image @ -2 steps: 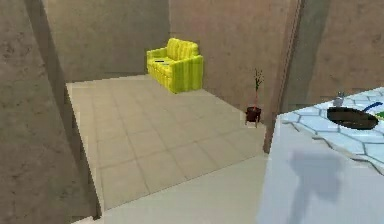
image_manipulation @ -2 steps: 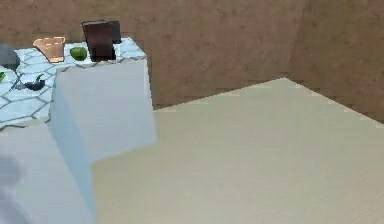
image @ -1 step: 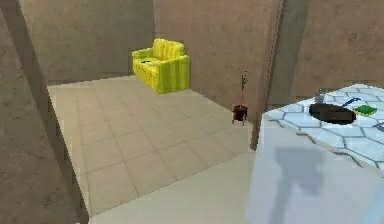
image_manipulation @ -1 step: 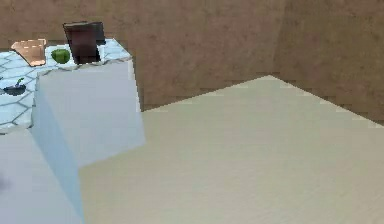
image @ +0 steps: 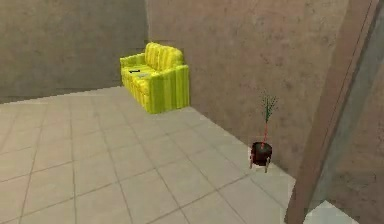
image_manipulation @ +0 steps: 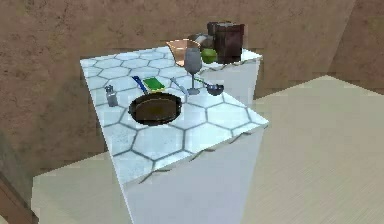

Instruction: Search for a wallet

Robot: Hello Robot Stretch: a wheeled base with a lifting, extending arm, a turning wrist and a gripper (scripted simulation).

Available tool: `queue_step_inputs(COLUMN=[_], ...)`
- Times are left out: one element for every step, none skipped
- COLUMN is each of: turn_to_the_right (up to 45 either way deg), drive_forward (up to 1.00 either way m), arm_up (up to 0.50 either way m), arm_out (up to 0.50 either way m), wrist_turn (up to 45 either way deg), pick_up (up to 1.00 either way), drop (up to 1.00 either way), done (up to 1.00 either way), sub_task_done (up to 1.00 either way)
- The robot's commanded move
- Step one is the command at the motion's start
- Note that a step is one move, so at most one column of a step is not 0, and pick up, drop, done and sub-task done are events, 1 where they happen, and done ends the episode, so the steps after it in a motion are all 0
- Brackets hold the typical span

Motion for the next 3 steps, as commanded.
queue_step_inputs(turn_to_the_right=[0.0, -45.0, -24.0], drive_forward=[0.2, 0.0, 0.0], arm_up=[0.0, 0.0, 0.0], arm_out=[0.0, 0.0, 0.0], wrist_turn=[0.0, 0.0, 0.0], pick_up=[0.0, 0.0, 0.0], drop=[0.0, 0.0, 0.0], done=[0.0, 0.0, 0.0], sub_task_done=[0.0, 0.0, 0.0])
